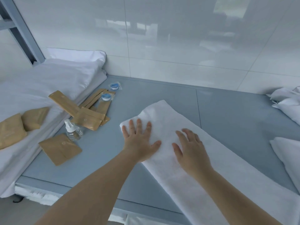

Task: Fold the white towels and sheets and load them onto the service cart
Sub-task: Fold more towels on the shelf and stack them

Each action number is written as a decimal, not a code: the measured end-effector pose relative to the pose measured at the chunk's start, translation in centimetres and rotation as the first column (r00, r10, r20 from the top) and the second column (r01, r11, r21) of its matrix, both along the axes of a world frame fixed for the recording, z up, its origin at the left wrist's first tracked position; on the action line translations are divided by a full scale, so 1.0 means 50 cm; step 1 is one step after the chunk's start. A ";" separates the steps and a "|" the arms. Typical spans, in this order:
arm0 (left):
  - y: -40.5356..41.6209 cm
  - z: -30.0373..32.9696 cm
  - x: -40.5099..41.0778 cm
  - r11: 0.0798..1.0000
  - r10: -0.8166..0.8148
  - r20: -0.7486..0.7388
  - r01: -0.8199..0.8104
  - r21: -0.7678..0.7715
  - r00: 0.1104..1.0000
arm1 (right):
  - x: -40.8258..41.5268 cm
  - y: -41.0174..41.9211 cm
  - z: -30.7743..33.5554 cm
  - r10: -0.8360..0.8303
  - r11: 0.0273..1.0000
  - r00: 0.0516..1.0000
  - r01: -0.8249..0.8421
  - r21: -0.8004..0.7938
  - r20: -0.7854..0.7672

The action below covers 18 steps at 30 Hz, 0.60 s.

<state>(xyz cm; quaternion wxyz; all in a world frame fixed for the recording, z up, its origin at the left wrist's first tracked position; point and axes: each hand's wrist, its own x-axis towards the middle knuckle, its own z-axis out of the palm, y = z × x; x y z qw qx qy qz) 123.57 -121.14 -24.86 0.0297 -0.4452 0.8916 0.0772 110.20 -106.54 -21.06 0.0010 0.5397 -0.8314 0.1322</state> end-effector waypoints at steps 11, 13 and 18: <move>-0.128 0.001 -0.032 0.982 -0.188 -0.050 0.187 -0.013 0.981 | -0.096 -0.270 -0.061 0.248 0.939 0.969 -0.244 0.244 0.012; -0.141 0.006 -0.040 0.983 -0.185 -0.034 0.185 0.017 0.982 | -0.142 -0.263 -0.061 0.159 0.945 0.987 -0.154 0.287 0.007; -0.161 0.020 -0.078 0.986 -0.117 -0.027 0.120 0.115 0.993 | -0.216 -0.246 -0.030 -0.034 0.917 0.987 0.093 0.388 -0.156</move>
